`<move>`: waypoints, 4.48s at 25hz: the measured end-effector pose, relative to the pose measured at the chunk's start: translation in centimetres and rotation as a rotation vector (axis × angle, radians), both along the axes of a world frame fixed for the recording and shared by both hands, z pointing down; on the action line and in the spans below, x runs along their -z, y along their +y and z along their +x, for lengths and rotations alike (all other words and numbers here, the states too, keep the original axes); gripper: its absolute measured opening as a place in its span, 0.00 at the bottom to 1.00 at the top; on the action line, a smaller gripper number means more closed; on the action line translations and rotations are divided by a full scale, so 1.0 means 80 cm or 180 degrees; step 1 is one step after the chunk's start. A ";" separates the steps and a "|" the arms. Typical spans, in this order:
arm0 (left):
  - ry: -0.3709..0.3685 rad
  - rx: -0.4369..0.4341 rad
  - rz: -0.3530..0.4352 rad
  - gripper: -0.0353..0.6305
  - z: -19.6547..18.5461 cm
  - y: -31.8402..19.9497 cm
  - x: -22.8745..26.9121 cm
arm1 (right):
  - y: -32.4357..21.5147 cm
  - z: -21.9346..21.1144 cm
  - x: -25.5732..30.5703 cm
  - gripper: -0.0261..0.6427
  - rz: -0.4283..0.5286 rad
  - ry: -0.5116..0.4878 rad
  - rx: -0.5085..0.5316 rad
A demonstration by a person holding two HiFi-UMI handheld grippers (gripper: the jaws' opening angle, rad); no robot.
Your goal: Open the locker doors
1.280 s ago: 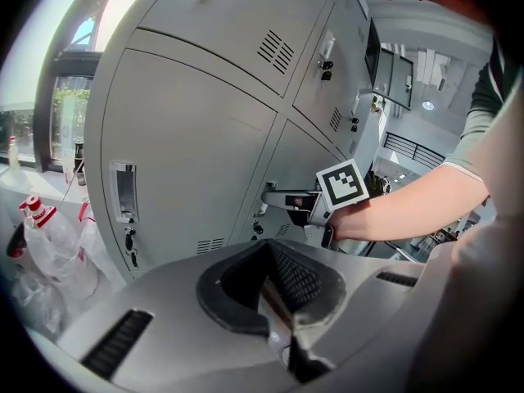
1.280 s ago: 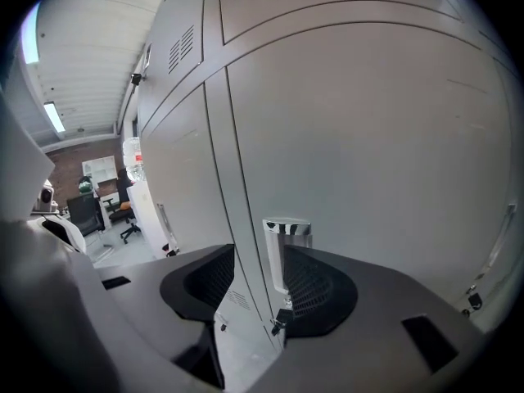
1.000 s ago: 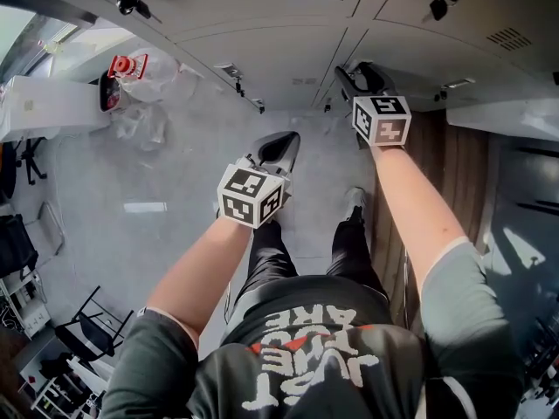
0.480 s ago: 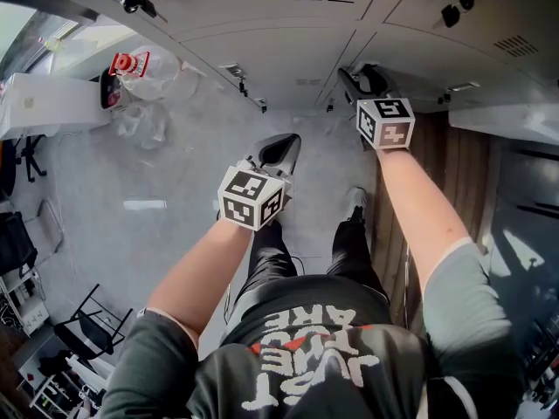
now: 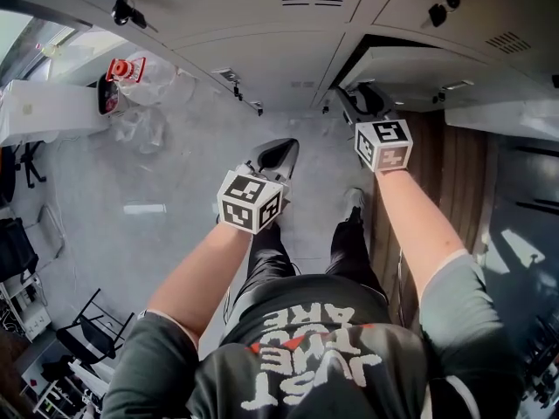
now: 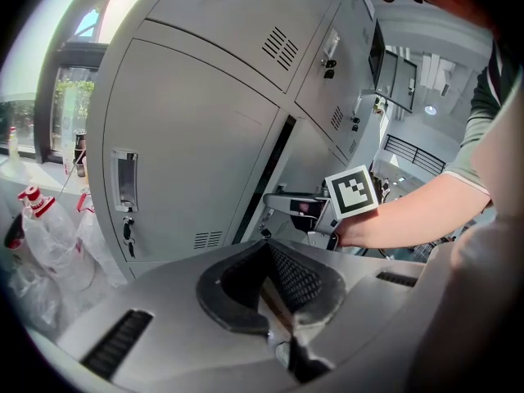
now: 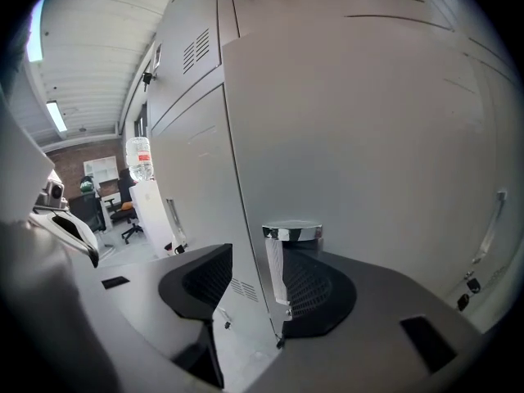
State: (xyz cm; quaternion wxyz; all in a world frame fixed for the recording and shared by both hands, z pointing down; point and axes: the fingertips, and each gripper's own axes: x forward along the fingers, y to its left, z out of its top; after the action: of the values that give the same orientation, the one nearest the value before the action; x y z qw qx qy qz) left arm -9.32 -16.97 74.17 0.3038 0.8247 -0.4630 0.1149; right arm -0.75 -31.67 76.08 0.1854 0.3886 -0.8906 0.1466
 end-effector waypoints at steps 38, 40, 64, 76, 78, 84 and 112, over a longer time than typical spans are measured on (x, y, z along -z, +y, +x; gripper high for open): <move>-0.0028 -0.0439 -0.0123 0.06 0.108 0.023 0.001 | 0.150 0.160 -0.005 0.29 -0.0481 -0.0634 -0.0373; -0.0032 -0.0473 -0.0130 0.06 0.116 0.021 0.001 | 0.156 0.173 -0.005 0.29 -0.0490 -0.0632 -0.0387; -0.0053 -0.0867 -0.0107 0.06 0.213 0.000 0.010 | 0.195 0.331 -0.003 0.28 -0.0449 -0.0306 -0.0764; -0.0097 -0.0932 -0.0104 0.06 0.224 0.004 0.014 | 0.191 0.394 0.001 0.23 -0.0338 -0.0081 -0.1044; -0.0103 -0.0932 -0.0103 0.06 0.223 0.006 0.014 | 0.188 0.410 0.001 0.20 -0.0335 -0.0058 -0.1187; -0.0110 -0.0925 -0.0094 0.06 0.221 0.012 0.018 | 0.172 0.455 0.003 0.14 -0.0307 0.0017 -0.1545; -0.0111 -0.0686 -0.0112 0.06 0.167 0.042 0.026 | 0.202 0.471 -0.034 0.14 -0.0797 -0.0026 -0.1997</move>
State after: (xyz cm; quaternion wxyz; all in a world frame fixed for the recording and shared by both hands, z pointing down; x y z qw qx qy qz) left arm 4.01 -13.59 72.13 0.2961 0.8621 -0.3748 0.1693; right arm 36.90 -15.51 78.78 0.1739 0.6173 -0.7035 0.3064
